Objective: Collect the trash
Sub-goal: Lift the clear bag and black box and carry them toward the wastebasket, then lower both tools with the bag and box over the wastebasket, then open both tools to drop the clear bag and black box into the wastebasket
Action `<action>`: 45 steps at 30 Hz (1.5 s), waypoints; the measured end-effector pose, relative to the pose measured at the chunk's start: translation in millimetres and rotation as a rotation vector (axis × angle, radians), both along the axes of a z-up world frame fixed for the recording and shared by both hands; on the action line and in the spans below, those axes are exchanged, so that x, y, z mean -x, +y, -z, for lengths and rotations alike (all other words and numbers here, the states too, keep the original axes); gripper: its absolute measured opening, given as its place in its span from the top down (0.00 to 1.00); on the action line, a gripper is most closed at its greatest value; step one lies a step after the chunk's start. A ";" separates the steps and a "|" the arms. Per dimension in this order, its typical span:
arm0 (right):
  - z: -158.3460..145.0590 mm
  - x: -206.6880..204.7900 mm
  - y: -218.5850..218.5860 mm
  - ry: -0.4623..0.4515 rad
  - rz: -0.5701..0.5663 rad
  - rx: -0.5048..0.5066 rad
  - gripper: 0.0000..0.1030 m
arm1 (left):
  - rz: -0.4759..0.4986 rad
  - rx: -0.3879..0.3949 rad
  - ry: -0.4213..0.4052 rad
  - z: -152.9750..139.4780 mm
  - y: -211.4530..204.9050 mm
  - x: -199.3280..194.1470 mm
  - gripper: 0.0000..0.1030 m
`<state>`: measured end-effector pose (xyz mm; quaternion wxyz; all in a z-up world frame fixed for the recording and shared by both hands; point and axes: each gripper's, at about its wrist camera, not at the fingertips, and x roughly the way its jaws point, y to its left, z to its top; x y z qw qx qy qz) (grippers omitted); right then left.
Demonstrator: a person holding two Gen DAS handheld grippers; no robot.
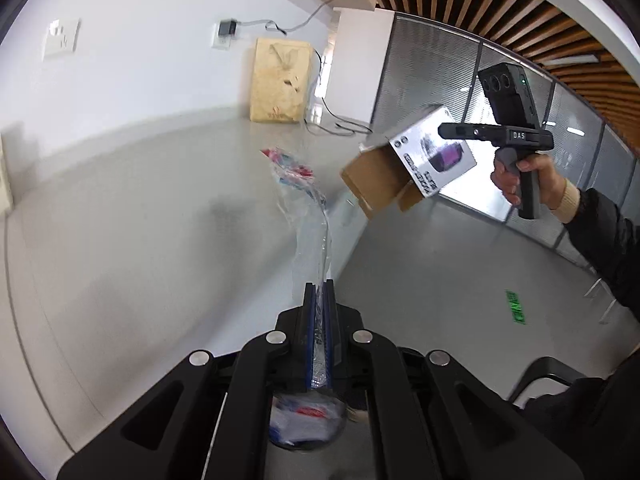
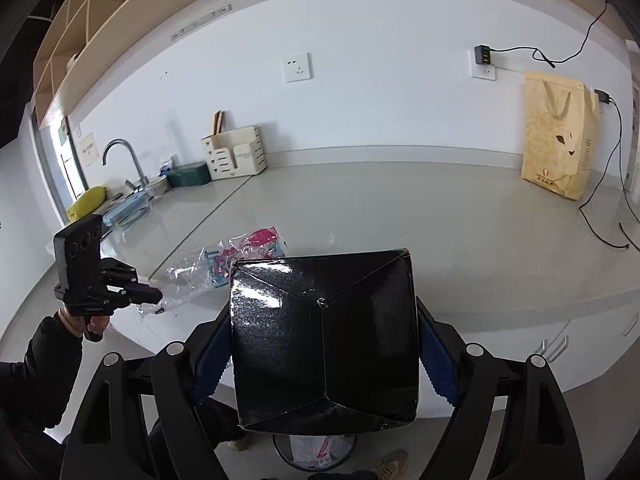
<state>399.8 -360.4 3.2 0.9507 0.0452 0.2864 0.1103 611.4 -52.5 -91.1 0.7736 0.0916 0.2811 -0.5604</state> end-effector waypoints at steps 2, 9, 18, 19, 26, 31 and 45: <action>6.6 11.3 7.9 0.006 -0.032 -0.006 0.20 | -0.002 -0.006 0.025 11.8 4.1 14.4 0.95; 38.2 39.6 30.3 0.055 -0.127 -0.034 0.20 | -0.013 -0.072 0.077 54.0 -3.0 51.0 0.95; 95.1 47.7 35.6 0.146 -0.213 -0.069 0.20 | -0.030 -0.179 0.207 125.9 -40.9 56.6 0.95; 106.0 45.2 34.8 0.163 -0.213 -0.075 0.20 | -0.030 -0.182 0.219 131.2 -43.1 55.2 0.95; 180.7 14.0 35.5 0.287 -0.264 -0.111 0.20 | -0.048 -0.269 0.342 210.3 -67.9 43.7 0.95; 245.7 -18.9 42.1 0.385 -0.303 -0.139 0.20 | -0.075 -0.334 0.423 279.8 -76.8 34.3 0.95; 405.4 -114.4 46.3 0.568 -0.319 -0.176 0.19 | -0.151 -0.445 0.632 426.8 -104.5 -13.6 0.95</action>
